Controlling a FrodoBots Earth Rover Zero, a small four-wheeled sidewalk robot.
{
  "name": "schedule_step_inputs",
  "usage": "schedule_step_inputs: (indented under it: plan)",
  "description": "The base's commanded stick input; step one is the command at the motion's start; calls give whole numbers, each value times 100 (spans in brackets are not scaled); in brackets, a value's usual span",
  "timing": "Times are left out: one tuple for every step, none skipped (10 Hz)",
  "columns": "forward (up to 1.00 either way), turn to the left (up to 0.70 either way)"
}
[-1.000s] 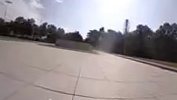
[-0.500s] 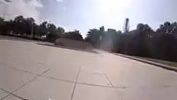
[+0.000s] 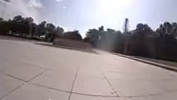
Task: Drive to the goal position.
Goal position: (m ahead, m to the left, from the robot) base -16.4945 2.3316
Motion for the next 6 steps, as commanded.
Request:
schedule_step_inputs:
  plan:
    - [70,16]
    - [70,22]
    - [70,26]
    - [70,29]
    - [70,25]
    - [70,4]
